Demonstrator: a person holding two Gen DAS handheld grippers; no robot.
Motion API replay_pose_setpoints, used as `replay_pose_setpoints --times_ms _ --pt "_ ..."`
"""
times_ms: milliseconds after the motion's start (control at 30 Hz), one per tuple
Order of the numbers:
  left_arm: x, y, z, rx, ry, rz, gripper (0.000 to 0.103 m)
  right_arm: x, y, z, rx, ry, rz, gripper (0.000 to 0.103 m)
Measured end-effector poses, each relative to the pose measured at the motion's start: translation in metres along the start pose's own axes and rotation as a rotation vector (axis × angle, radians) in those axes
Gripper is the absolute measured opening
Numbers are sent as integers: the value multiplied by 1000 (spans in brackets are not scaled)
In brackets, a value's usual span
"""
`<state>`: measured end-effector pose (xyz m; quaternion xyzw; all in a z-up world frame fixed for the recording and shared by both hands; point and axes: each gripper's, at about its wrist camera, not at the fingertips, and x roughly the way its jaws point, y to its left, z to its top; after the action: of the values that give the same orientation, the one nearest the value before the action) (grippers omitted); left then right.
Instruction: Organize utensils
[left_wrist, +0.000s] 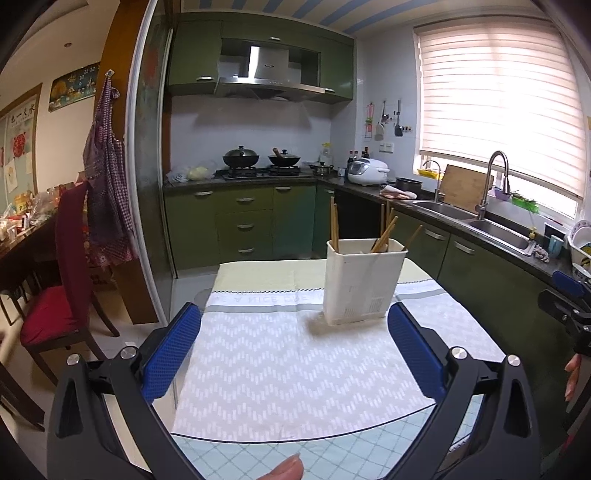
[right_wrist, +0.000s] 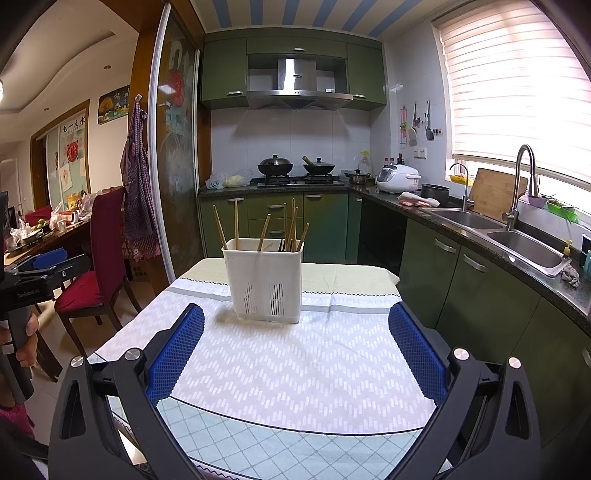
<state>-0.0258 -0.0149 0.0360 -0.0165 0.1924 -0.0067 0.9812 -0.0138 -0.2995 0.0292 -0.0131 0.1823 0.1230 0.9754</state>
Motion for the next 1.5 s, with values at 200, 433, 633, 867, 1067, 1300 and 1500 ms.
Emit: replay_pose_setpoints --times_ms 200,433,633,867,1067,1300,1500 --pt "-1 -1 0 8 1 -2 96 0 0 -1 -1 0 1 98" --pt "-2 -2 0 16 4 -7 96 1 0 -2 1 2 1 99" --pt "-1 -3 1 13 6 -14 96 2 1 -3 0 4 1 98" --pt "-1 -3 1 12 6 -13 96 3 2 -5 -1 6 2 98" --pt "1 -3 2 1 24 -37 96 4 2 -5 1 7 1 98" --pt "6 -4 1 3 28 -83 96 7 2 -10 1 12 3 99" --pt "14 -7 -2 27 42 -39 96 8 3 -11 2 15 0 99"
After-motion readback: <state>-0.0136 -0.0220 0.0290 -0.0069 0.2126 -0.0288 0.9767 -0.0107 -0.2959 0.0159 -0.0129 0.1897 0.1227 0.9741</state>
